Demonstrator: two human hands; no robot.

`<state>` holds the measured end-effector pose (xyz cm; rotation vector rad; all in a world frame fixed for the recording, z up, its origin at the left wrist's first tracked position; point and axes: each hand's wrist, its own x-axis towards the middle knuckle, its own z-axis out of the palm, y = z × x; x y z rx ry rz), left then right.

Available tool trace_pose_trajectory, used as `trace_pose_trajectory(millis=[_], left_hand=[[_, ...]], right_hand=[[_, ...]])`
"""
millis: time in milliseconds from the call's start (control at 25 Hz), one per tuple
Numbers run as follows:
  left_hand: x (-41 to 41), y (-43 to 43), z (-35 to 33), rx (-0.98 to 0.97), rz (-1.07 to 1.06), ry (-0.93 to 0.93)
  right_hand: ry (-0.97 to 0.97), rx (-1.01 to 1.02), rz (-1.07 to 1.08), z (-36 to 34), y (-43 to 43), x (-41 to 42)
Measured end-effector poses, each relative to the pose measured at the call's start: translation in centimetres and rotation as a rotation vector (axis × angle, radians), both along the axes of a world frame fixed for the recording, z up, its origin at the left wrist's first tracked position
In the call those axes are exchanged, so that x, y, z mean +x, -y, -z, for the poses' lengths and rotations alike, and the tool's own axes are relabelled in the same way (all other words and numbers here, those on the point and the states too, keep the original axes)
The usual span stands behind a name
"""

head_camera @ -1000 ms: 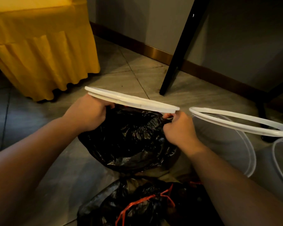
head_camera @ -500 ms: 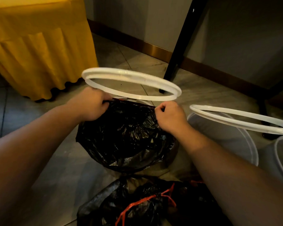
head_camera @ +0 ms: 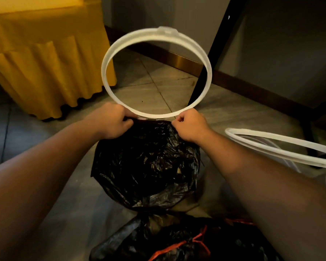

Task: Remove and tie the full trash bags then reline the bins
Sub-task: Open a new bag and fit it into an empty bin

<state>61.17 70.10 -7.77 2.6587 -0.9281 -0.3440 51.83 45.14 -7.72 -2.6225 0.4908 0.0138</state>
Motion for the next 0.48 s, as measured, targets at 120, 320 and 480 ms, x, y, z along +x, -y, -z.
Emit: trace_pose_trajectory(millis=[120,320,480], left_hand=[[0.4,0.3,0.7,-0.120,-0.062,0.029],[1.4,0.9,1.8,-0.280,-0.242,-0.161],[1.7,1.3,2.6,-0.585,-0.582,-0.595]], right_hand=[[0.031,0.095,-0.011,0.6,-0.1,0.3],[-0.001,0.251,0.038,0.7,-0.1,0.6],[-0.011,0.321,0.024,0.9,0.3,1.0]])
